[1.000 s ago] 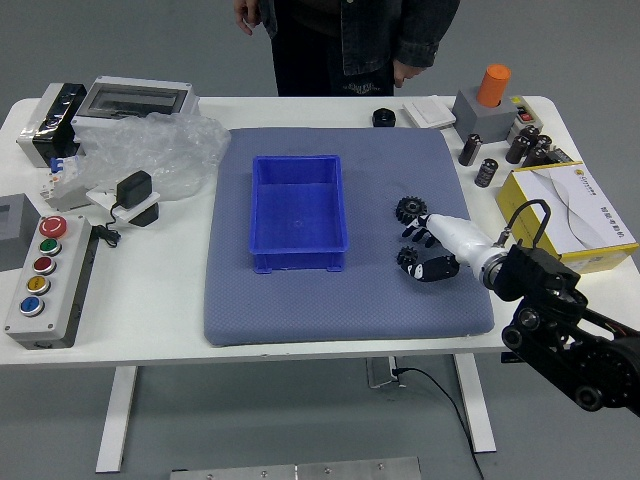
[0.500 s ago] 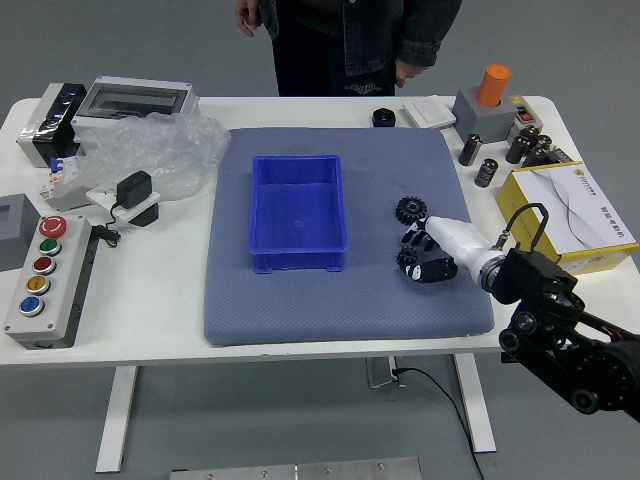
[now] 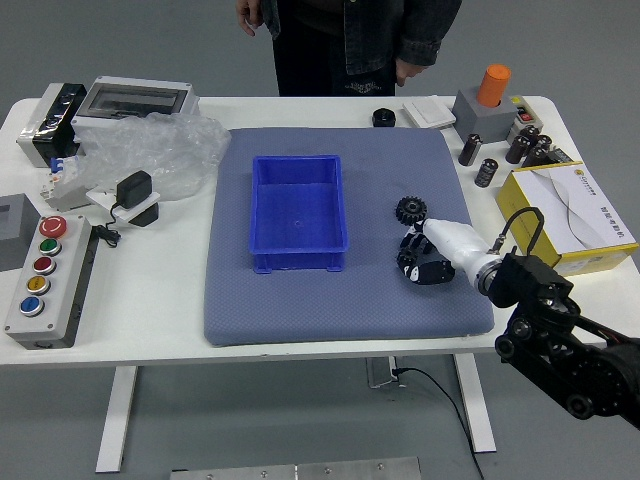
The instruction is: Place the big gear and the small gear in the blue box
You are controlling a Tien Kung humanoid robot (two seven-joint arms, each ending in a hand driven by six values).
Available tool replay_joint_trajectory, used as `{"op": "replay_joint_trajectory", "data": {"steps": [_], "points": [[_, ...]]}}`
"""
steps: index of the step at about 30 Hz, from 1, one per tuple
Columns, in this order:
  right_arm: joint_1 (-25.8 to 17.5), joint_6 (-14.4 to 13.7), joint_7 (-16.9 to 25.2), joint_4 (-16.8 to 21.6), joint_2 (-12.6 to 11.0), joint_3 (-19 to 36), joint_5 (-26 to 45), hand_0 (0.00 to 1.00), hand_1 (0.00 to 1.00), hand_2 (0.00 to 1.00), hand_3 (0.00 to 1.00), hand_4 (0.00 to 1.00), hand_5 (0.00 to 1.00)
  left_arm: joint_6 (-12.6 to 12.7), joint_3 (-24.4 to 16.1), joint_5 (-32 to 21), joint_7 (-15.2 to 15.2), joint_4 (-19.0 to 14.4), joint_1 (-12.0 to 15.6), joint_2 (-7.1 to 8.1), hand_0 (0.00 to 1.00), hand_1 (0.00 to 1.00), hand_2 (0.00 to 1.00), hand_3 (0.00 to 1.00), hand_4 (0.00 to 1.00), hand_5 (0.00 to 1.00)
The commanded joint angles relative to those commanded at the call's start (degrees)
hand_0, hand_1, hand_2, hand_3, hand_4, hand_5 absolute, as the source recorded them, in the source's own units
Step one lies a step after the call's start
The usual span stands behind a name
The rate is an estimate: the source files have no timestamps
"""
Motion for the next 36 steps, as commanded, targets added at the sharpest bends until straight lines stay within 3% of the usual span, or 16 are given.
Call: {"op": "replay_joint_trajectory", "data": {"steps": [7, 21, 28, 29, 34, 35, 36], "points": [[-0.28, -1.80, 0.71, 0.06, 0.29, -0.13, -2.98, 0.684, 0.538, 0.573, 0.603, 0.627, 0.228, 0.00, 0.00, 0.03, 0.02, 0.00, 0.00, -0.03, 0.734, 0.683, 0.730, 0.726, 0.454, 0.012], [-0.48, -0.95, 0.21, -0.49, 0.32, -0.63, -5.35, 0.689, 0.546, 0.602, 0.620, 0.639, 0.246, -0.03, -0.04, 0.10, 0.02, 0.00, -0.02, 0.00, 0.734, 0.683, 0.731, 0.726, 0.454, 0.013], [-0.65, -2.46, 0.84, -0.80, 0.47, -1.04, -6.83, 0.691, 0.533, 0.586, 0.608, 0.626, 0.241, -0.05, -0.05, 0.12, 0.01, 0.00, -0.07, -0.03, 0.734, 0.683, 0.731, 0.724, 0.454, 0.012], [-0.68, -2.79, 1.01, -0.85, 0.49, -1.08, -7.04, 0.679, 0.508, 0.544, 0.571, 0.631, 0.177, -0.05, -0.05, 0.12, 0.01, 0.00, -0.06, -0.03, 0.734, 0.683, 0.730, 0.724, 0.453, 0.013], [-0.79, -4.26, 1.66, -1.01, 0.58, -1.19, -7.64, 0.679, 0.508, 0.544, 0.571, 0.631, 0.177, -0.06, -0.03, 0.14, 0.02, 0.00, -0.05, -0.03, 0.734, 0.683, 0.730, 0.724, 0.453, 0.013], [-0.80, -4.48, 1.75, -1.03, 0.59, -1.19, -7.69, 0.661, 0.502, 0.523, 0.553, 0.648, 0.088, -0.06, -0.03, 0.14, 0.02, 0.00, -0.04, -0.03, 0.734, 0.683, 0.731, 0.723, 0.454, 0.013], [-0.82, -4.66, 1.83, -1.04, 0.60, -1.19, -7.73, 0.661, 0.502, 0.523, 0.553, 0.648, 0.088, -0.06, -0.03, 0.14, 0.02, 0.00, -0.04, -0.03, 0.734, 0.683, 0.731, 0.723, 0.454, 0.013]]}}
